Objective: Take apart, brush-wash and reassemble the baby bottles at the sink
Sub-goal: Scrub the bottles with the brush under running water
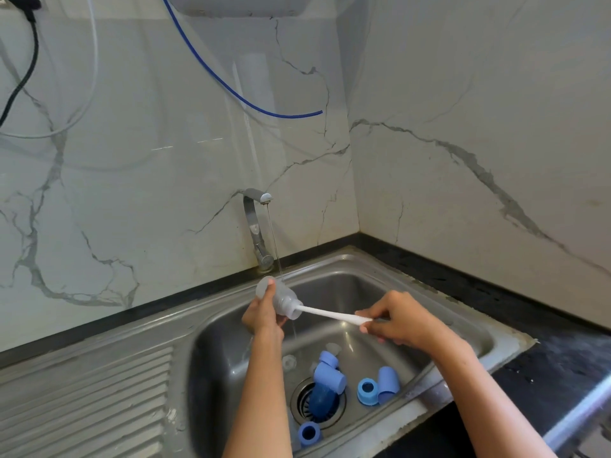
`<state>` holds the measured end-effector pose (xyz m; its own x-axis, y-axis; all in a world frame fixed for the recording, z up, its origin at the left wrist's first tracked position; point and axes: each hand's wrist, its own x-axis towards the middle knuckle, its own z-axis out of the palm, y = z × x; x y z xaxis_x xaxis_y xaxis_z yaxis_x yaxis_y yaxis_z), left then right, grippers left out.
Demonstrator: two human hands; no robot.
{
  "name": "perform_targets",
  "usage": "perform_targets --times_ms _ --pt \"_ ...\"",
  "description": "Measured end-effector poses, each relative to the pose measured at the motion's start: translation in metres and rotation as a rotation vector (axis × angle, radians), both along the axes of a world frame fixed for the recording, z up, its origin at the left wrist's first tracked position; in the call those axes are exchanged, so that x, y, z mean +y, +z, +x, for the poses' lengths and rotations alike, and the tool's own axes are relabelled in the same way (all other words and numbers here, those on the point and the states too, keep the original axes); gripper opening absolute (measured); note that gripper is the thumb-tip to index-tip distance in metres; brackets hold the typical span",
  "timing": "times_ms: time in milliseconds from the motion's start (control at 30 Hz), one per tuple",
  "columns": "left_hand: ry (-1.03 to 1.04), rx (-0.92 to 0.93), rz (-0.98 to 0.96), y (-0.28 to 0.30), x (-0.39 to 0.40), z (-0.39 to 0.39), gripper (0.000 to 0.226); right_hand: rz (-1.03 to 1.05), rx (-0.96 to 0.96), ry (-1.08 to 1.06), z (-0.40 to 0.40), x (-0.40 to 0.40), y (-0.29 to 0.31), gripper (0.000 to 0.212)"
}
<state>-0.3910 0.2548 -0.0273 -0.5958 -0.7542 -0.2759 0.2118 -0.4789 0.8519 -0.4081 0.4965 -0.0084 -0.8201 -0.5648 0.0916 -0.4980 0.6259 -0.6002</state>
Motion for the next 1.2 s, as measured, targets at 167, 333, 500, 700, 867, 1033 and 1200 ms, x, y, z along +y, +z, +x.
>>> perform_targets --times_ms 167,333,500,700,867,1033,1200 --pt "0.050 -0.034 -0.130 -0.005 0.008 -0.004 0.030 0.101 0.162 -0.110 0.013 -0.026 -0.008 0.027" --pt "-0.032 -0.016 -0.111 -0.003 0.016 -0.008 0.038 0.122 0.314 -0.136 0.021 -0.040 -0.016 0.034" --pt "-0.102 0.141 0.174 0.009 0.009 -0.001 0.044 -0.067 0.140 -0.092 0.008 -0.027 -0.014 0.032" --pt "-0.062 0.232 0.284 0.003 -0.002 0.002 0.052 -0.063 0.093 -0.050 0.007 -0.024 -0.014 0.030" --pt "-0.105 0.217 0.216 0.004 0.006 -0.003 0.045 -0.098 0.163 -0.081 0.012 -0.031 -0.016 0.033" --pt "-0.132 0.131 0.044 -0.002 0.015 -0.009 0.047 -0.067 0.168 -0.109 0.013 -0.030 -0.016 0.034" --pt "-0.217 0.163 0.065 0.000 0.005 -0.002 0.041 -0.118 0.002 0.000 0.007 -0.025 -0.010 0.020"
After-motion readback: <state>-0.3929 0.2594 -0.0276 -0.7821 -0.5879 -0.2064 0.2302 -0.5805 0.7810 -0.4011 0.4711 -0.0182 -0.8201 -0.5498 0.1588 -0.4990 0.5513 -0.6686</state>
